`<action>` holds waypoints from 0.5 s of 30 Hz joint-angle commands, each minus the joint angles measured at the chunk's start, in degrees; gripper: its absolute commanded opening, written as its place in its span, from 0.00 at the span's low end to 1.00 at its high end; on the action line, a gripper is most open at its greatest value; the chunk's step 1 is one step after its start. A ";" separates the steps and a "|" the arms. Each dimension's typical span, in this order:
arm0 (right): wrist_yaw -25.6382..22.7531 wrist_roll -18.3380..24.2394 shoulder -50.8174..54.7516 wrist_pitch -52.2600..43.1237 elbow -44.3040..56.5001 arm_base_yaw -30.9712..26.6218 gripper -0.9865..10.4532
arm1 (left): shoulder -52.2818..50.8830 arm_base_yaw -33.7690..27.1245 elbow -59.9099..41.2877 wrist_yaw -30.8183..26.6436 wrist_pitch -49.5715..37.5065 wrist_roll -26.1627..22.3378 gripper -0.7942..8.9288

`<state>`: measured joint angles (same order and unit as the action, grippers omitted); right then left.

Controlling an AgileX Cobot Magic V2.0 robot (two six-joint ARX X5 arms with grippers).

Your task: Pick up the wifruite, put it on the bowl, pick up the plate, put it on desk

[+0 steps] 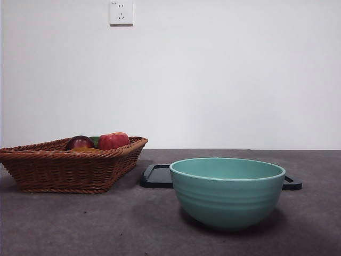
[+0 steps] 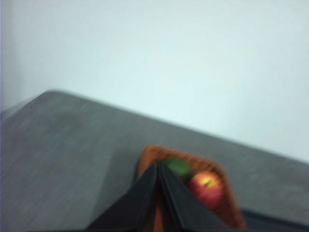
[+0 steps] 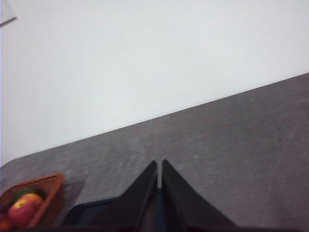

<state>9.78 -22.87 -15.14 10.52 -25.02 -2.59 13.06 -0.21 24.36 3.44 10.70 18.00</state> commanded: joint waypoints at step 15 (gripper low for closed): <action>7.41 3.06 -19.28 17.64 -26.25 9.20 0.09 | 19.50 6.75 28.39 14.86 12.50 2.16 0.09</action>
<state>16.93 -21.52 -33.34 27.88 -49.80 5.87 31.42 6.35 51.05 17.41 23.18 20.10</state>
